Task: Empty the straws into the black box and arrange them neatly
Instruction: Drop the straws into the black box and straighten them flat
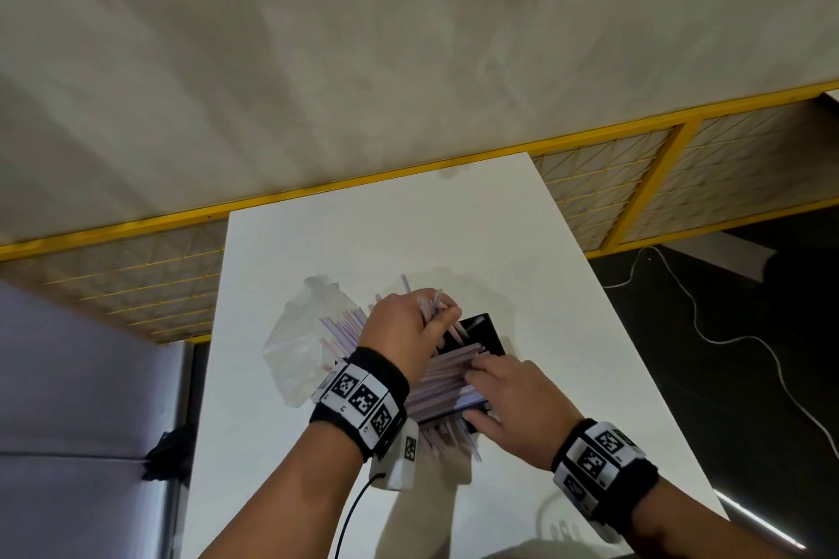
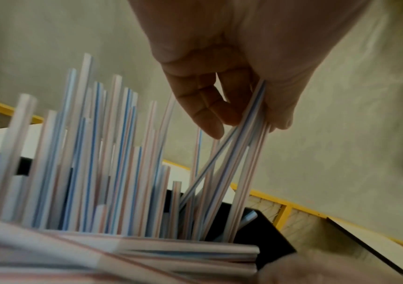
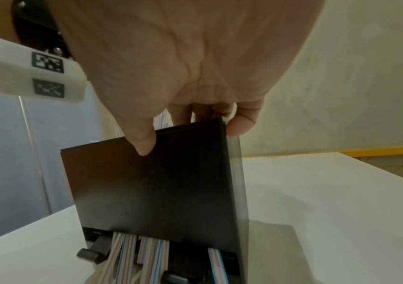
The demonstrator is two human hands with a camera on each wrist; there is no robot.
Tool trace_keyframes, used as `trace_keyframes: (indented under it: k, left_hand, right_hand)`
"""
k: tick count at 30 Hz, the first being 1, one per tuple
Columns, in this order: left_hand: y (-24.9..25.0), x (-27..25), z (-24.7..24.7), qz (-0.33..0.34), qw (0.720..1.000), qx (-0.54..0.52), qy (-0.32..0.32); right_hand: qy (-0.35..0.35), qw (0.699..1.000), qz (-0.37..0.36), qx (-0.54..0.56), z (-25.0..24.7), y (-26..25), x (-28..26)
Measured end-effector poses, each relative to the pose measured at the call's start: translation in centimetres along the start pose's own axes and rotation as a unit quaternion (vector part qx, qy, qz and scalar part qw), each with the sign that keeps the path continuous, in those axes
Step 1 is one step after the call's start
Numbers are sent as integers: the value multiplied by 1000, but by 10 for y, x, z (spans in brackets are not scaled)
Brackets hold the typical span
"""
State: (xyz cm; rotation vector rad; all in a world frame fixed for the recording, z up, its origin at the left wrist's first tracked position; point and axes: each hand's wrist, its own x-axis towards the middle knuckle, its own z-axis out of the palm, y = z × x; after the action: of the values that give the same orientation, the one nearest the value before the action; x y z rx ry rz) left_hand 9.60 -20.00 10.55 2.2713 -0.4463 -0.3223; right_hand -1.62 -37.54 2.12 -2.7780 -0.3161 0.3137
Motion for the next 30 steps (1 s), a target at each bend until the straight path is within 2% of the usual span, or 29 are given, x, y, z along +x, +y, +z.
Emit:
trace_keyframes:
  k: [4,9,15,19,21,26,30]
  left_hand:
    - [4,-12,-15,5,1000,-7,19]
    - [8,-25,-32,22,997,-36,60]
    - [17,-36,-48,19,989,-101,106]
    - [23,-43,-57,35,985,-111,127]
    - [25,-49,-61,50,982,-115,139]
    - [26,-64,-65,77,974,-148,150]
    - [18,-73,-56,54,952,-268,140]
  right_hand:
    - [-27,999,-1,-30,-1,-3,3]
    - [-23,999,1,-31,-9,-5,0]
    - [71,997,17,0,-38,-12,-7]
    - [156,982,33,104,-60,-17,-5]
    - [172,973,41,147,-69,-21,-2]
    - [175,962,2,210,-79,-40,9]
    - [136,966,-46,216,-77,-58,25]
